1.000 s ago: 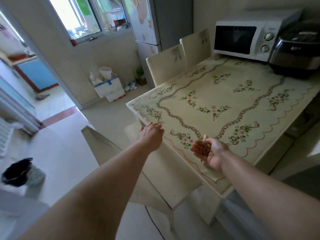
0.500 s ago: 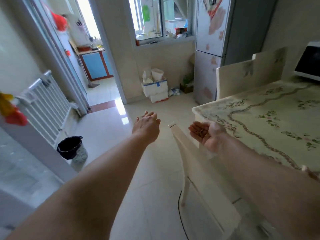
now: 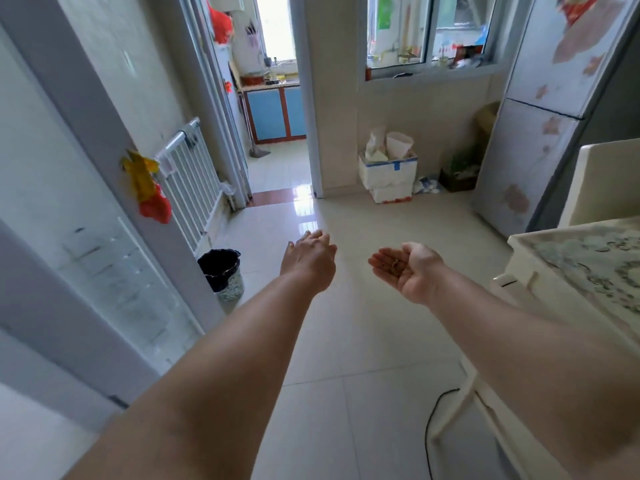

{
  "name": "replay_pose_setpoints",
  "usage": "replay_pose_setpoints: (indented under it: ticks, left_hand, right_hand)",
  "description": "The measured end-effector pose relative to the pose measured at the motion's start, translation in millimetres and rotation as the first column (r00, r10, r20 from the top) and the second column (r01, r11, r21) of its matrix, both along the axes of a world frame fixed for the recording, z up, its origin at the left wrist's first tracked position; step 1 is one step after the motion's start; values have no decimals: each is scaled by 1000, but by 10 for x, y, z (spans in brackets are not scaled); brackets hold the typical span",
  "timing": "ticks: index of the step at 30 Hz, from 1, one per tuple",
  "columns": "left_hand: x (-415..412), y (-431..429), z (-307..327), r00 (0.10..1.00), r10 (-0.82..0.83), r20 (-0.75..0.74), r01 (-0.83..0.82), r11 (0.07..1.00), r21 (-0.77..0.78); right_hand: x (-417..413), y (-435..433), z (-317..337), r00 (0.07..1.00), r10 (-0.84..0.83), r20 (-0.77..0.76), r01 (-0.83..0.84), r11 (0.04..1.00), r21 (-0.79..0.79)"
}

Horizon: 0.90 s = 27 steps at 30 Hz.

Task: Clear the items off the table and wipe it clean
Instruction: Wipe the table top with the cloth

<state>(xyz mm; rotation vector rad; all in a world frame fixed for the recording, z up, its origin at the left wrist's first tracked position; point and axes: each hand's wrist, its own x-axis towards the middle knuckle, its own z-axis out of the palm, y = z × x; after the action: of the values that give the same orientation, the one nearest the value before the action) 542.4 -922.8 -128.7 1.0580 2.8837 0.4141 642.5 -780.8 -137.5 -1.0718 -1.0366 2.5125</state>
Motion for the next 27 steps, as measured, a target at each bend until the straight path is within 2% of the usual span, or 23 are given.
replay_pose_setpoints:
  ticks: [5, 8, 14, 20, 23, 27]
  left_hand:
    - [-459, -161, -128, 989, 95, 115, -96, 995, 3]
    - [-821, -140, -218, 986, 115, 121, -114, 993, -12]
    - [-1817, 180, -328, 975, 173, 139, -168, 985, -47]
    - [-2755, 494, -347, 946, 219, 237, -225, 974, -4]
    - [-3227, 513, -386, 873, 356, 334, -390, 920, 39]
    - [-3840, 429, -592, 771, 501, 394, -542, 841, -9]
  right_hand:
    - [-646, -144, -160, 997, 82, 16, -82, 997, -9]
    - [-1080, -102, -272, 993, 119, 16, -118, 993, -16]
    - [-2196, 222, -447, 986, 166, 17, -164, 983, -81]
    - [-3247, 549, -496, 966, 259, 17, -255, 958, -131]
    - [-3706, 656, -478, 957, 288, 19, -282, 948, -143]
    - [-4265, 726, -595, 940, 339, 38, -328, 930, -168]
